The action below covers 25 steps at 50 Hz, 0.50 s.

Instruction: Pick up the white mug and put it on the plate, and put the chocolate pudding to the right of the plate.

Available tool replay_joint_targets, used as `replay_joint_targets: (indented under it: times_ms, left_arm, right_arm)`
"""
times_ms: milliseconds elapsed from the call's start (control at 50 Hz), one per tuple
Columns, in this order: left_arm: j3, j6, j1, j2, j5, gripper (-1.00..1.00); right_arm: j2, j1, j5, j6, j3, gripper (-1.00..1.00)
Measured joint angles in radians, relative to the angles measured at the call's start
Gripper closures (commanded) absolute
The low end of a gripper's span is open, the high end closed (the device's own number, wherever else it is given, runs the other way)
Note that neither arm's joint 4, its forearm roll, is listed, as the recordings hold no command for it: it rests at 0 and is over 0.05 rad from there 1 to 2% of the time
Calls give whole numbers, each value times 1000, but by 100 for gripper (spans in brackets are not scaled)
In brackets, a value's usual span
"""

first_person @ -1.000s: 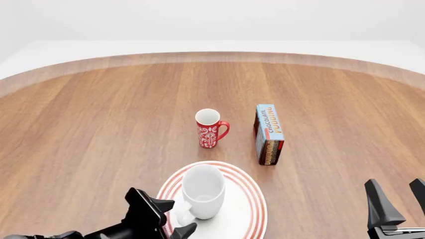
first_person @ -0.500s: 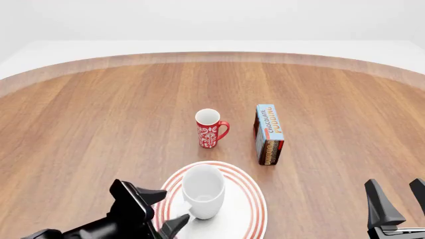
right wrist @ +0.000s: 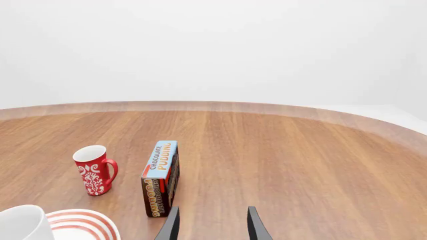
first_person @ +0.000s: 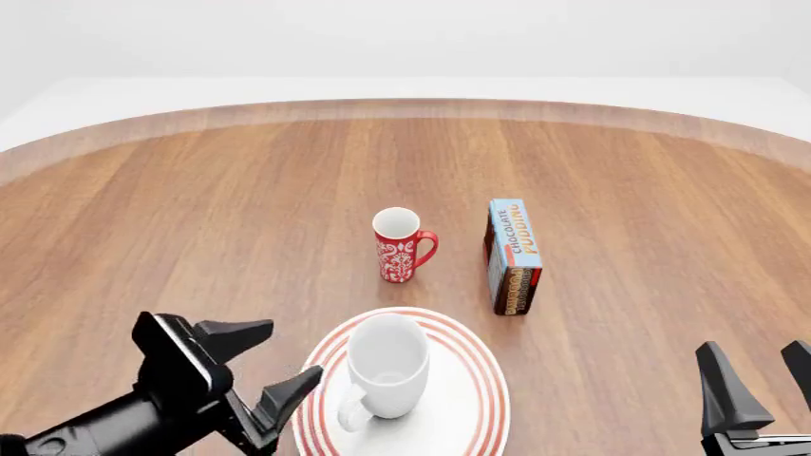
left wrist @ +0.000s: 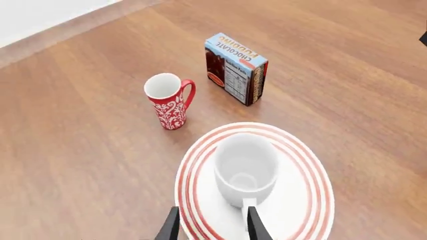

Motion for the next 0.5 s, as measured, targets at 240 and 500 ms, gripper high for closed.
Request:
replay_joint_targets:
  times_ms: [240,500]
  left_arm:
    - [-30,52,114,-187,121,-100]
    - [-35,71,234,-308,145,-100]
  right_arm:
    - [0,0,0,0,0,-100]
    - [0,1,-2,-5,-1,-100]
